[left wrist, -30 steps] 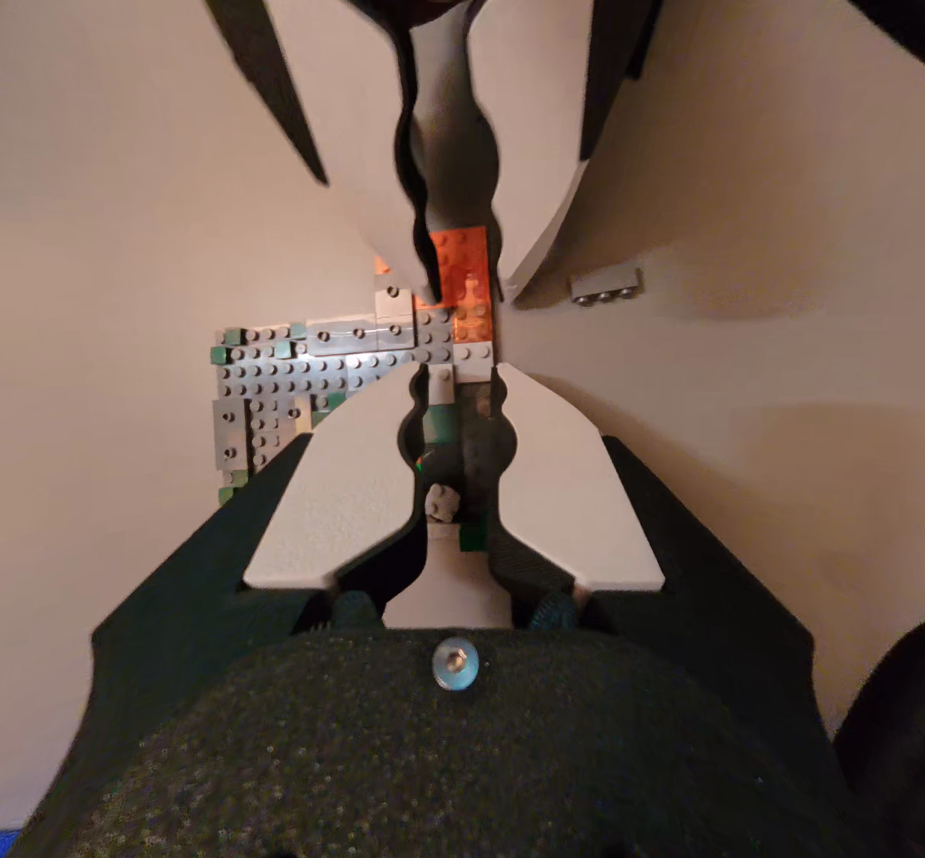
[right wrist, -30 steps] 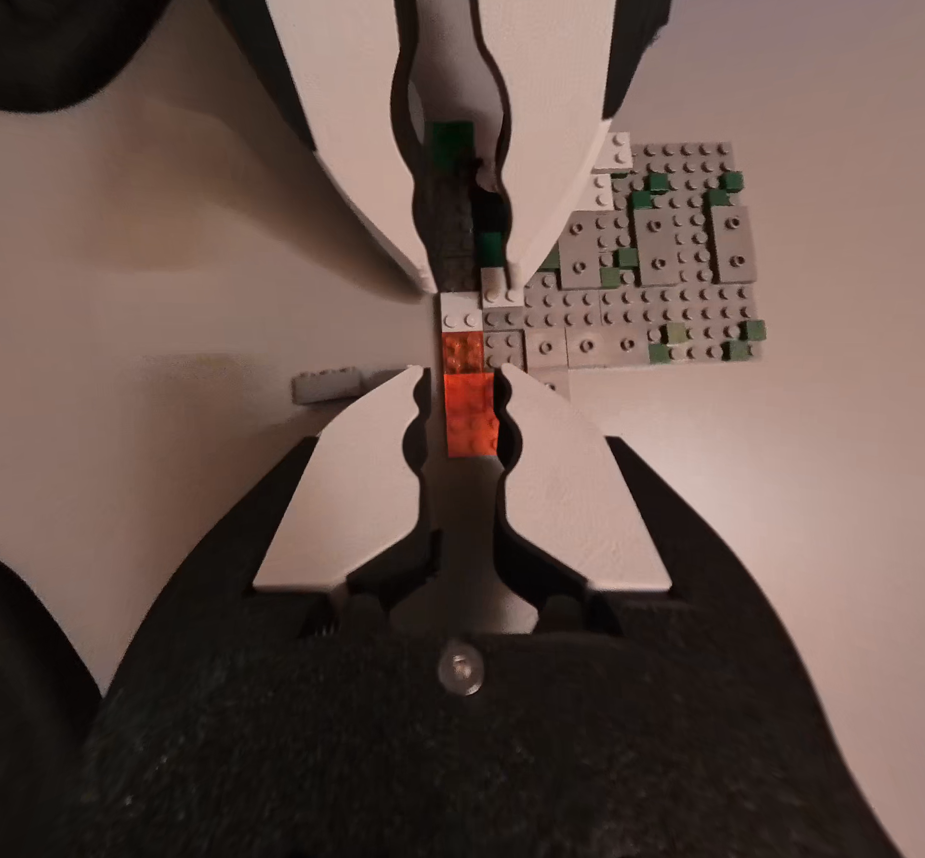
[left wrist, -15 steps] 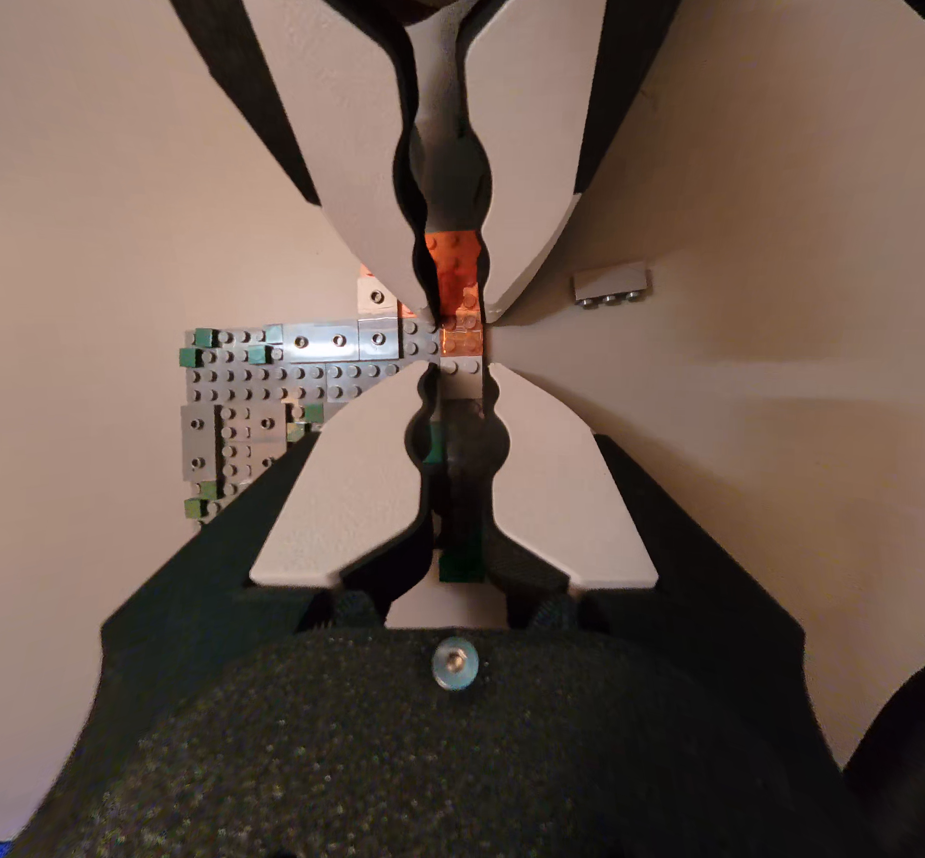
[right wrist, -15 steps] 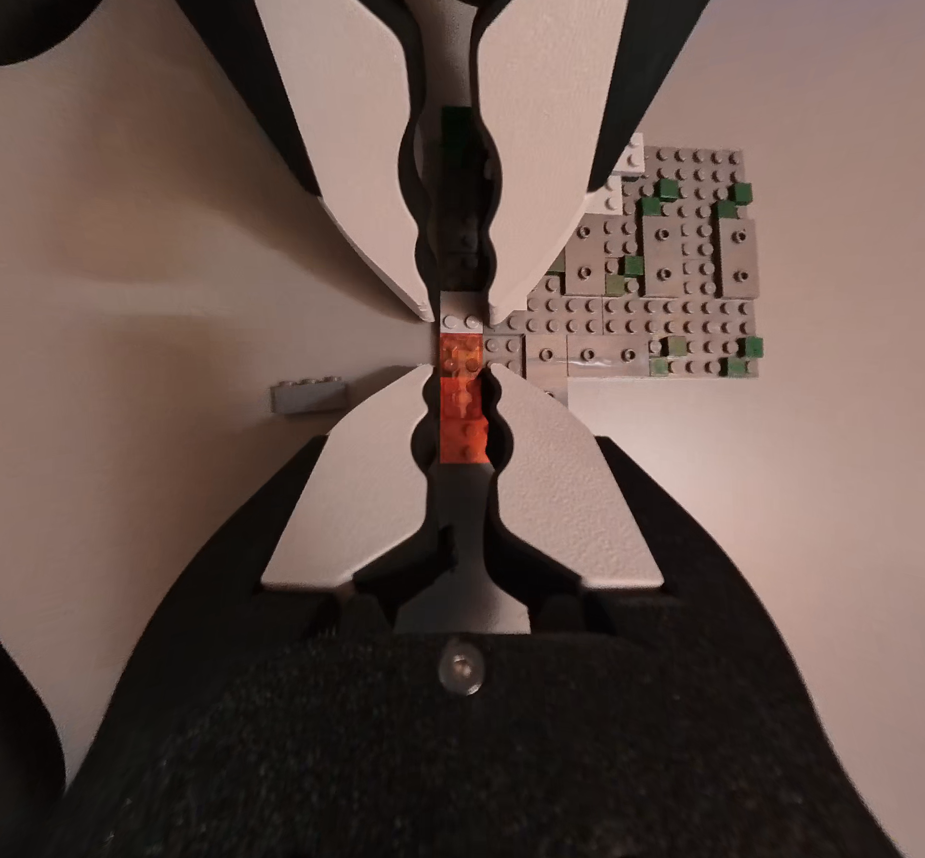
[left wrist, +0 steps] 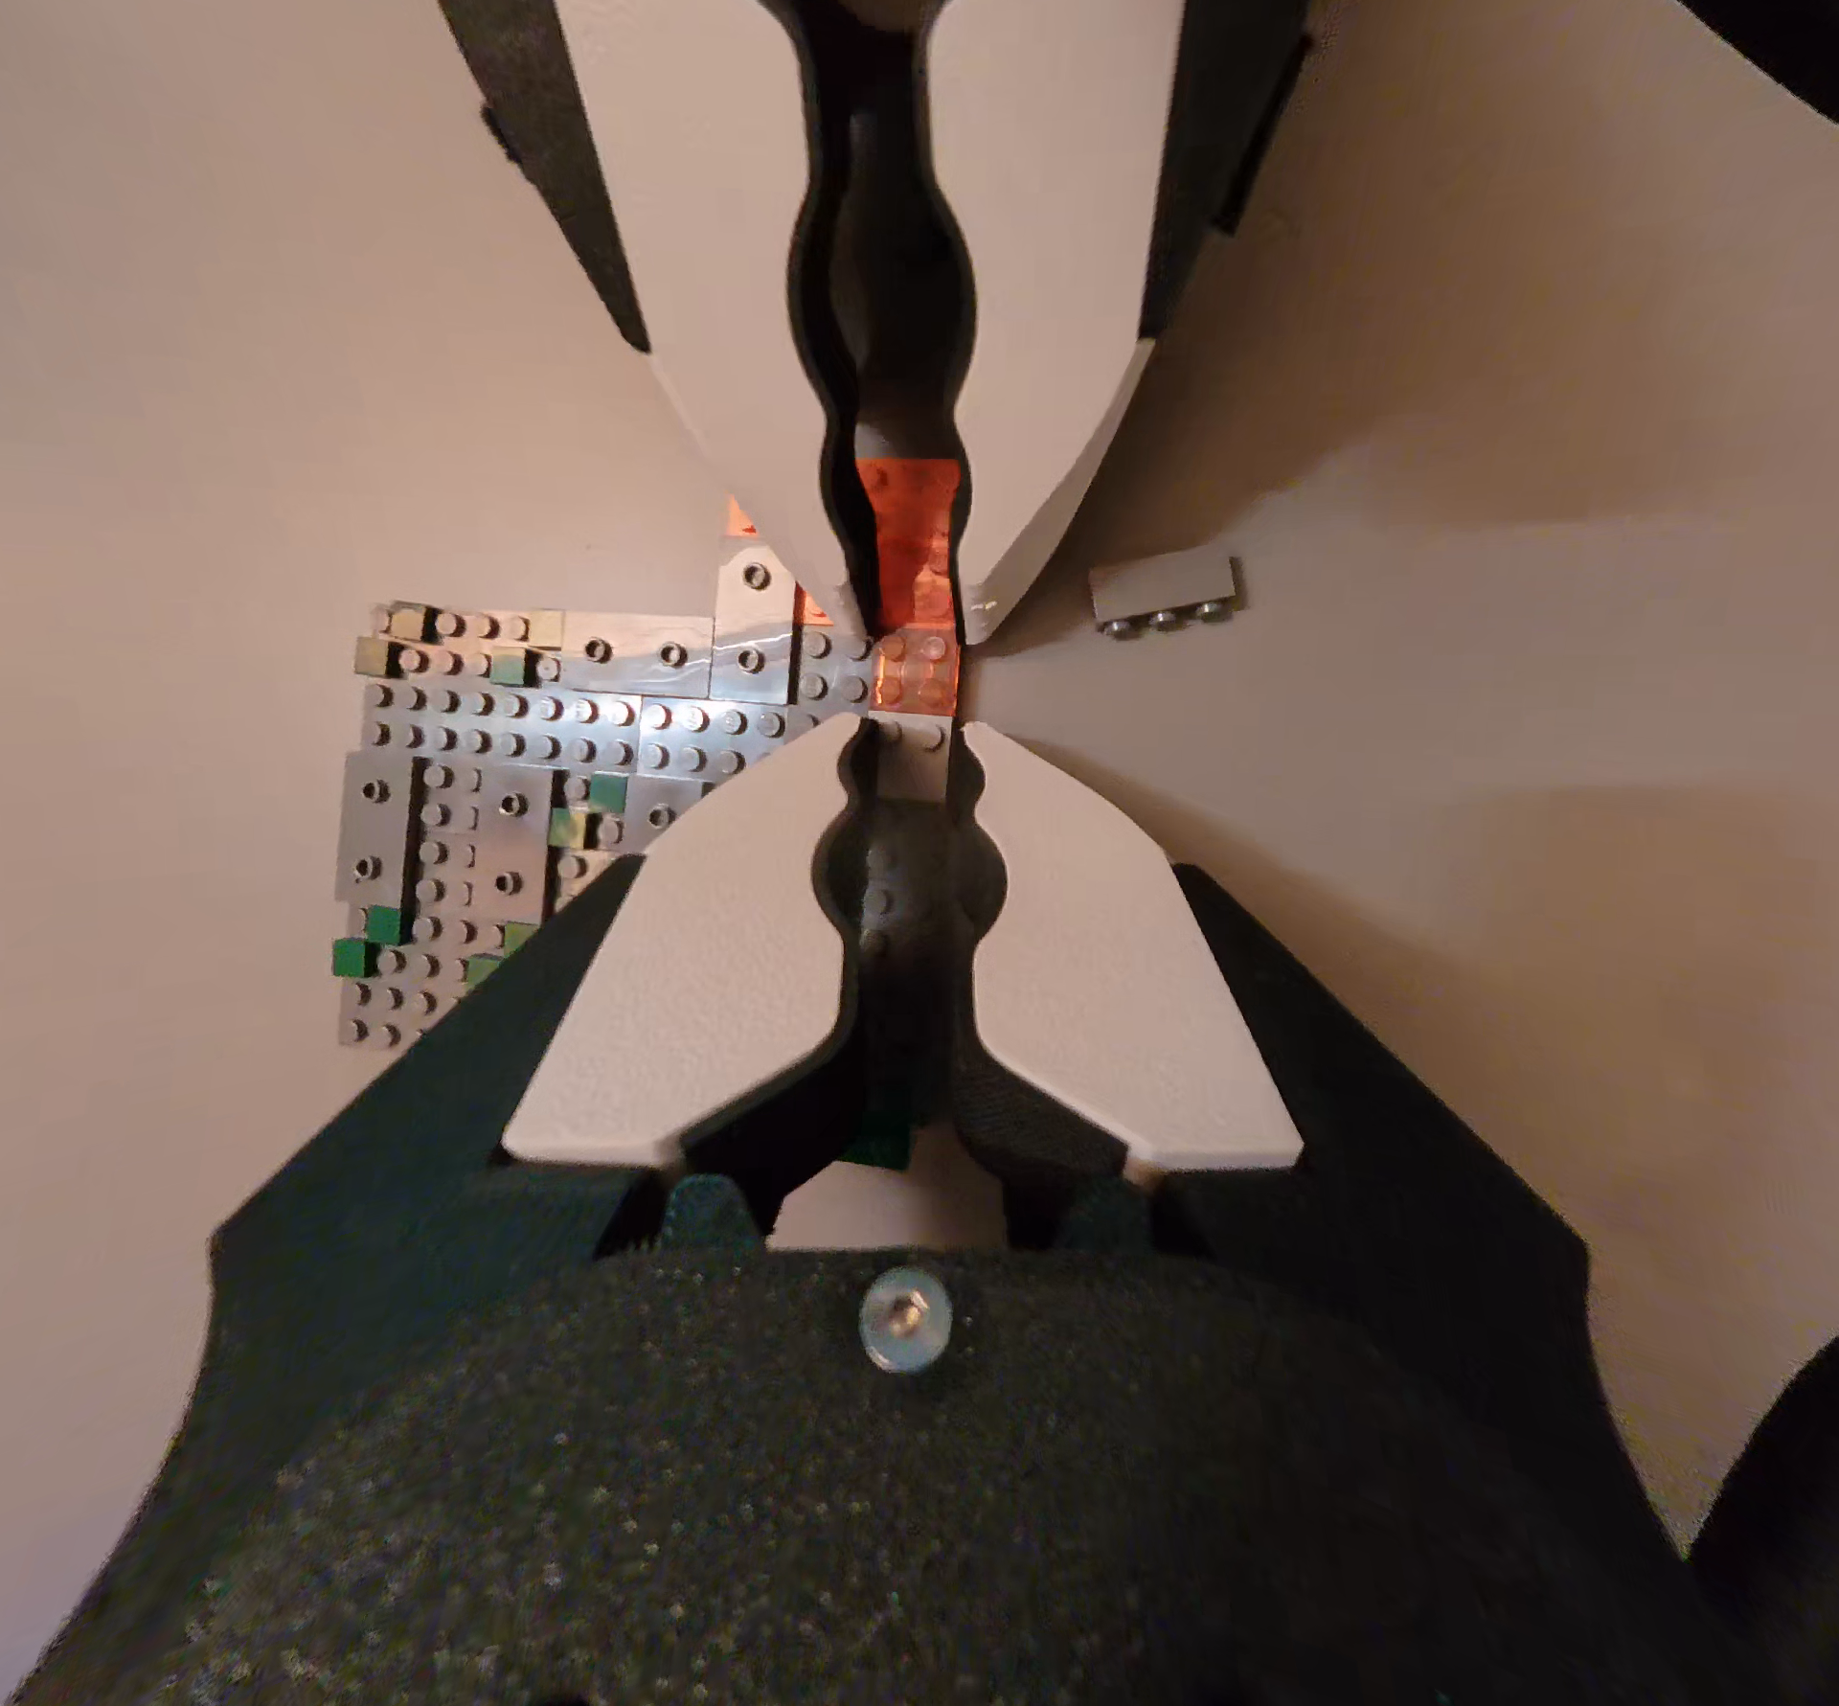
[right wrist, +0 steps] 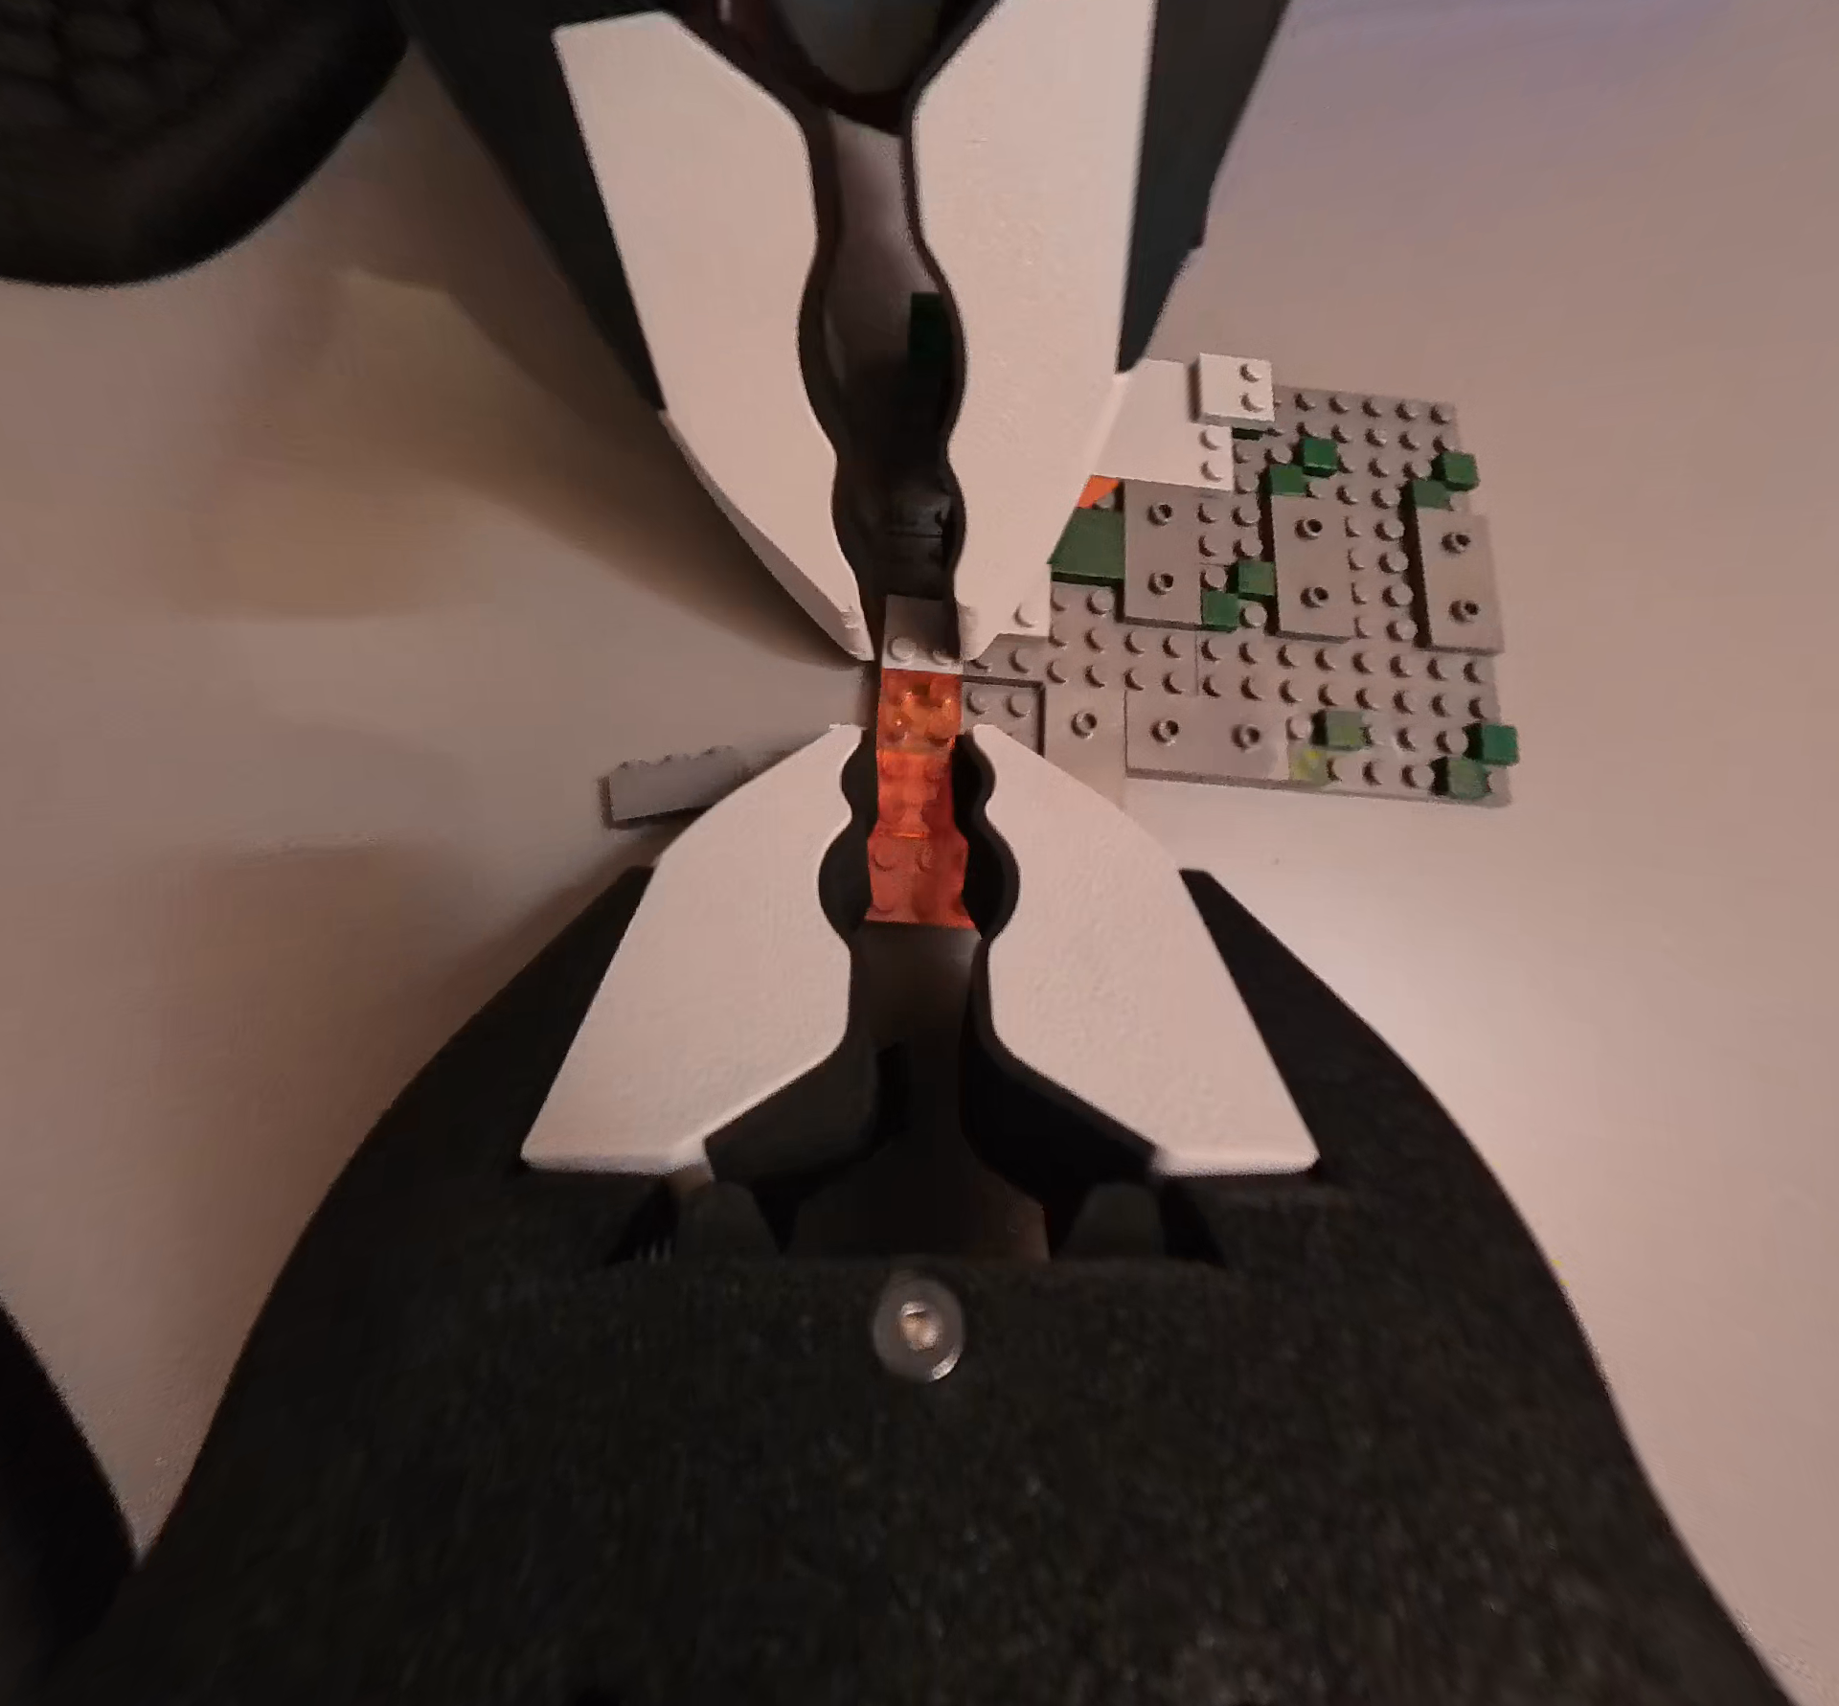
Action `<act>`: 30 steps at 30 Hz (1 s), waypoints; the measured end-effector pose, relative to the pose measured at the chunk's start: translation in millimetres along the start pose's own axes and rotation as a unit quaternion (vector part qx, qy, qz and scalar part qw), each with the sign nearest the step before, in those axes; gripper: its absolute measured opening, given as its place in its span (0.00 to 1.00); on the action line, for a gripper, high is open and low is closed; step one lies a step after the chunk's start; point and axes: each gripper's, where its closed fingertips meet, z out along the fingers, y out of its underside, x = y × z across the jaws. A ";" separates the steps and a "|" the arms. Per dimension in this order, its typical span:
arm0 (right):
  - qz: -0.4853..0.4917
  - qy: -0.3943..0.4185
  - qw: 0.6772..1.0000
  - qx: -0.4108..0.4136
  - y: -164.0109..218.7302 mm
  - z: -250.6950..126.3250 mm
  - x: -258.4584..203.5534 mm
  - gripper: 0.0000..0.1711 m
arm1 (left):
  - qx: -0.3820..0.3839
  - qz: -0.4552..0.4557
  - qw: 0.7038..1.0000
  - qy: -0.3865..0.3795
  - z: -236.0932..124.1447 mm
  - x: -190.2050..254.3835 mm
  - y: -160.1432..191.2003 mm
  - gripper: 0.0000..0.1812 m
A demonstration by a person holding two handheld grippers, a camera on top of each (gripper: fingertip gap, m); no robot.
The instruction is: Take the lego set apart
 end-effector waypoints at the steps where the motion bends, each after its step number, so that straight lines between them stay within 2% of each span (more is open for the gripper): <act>1: 0.017 -0.006 1.000 0.006 0.2 -0.7 -0.2 0.08 | 0.001 0.004 1.000 -0.002 0.4 0.5 -0.5 0.08; 7: 0.097 -0.035 0.994 0.034 -0.7 -6.5 -1.7 0.08 | 0.005 0.026 1.000 -0.006 1.5 2.4 -4.2 0.08; 9: 0.126 -0.056 0.988 0.071 -13.2 -17.1 -2.2 0.08 | -0.003 0.033 0.999 -0.006 2.7 3.4 -2.9 0.08; 12: 0.095 -0.023 0.993 0.068 -19.9 -32.9 3.9 0.08 | -0.003 0.036 0.999 -0.009 2.5 3.3 -2.6 0.08; 21: 0.102 0.007 0.991 0.088 -16.6 -61.5 4.5 0.08 | 0.022 0.010 1.000 -0.005 -5.9 1.6 -10.2 0.08; 25: 0.037 0.010 0.996 0.081 -12.6 -56.2 -12.2 0.08 | 0.107 -0.034 0.994 0.016 -27.9 -1.4 -33.8 0.10; 30: -0.115 0.035 0.991 0.065 -19.9 -45.1 -38.6 0.09 | 0.196 -0.177 0.957 0.124 -40.3 1.4 -51.1 0.15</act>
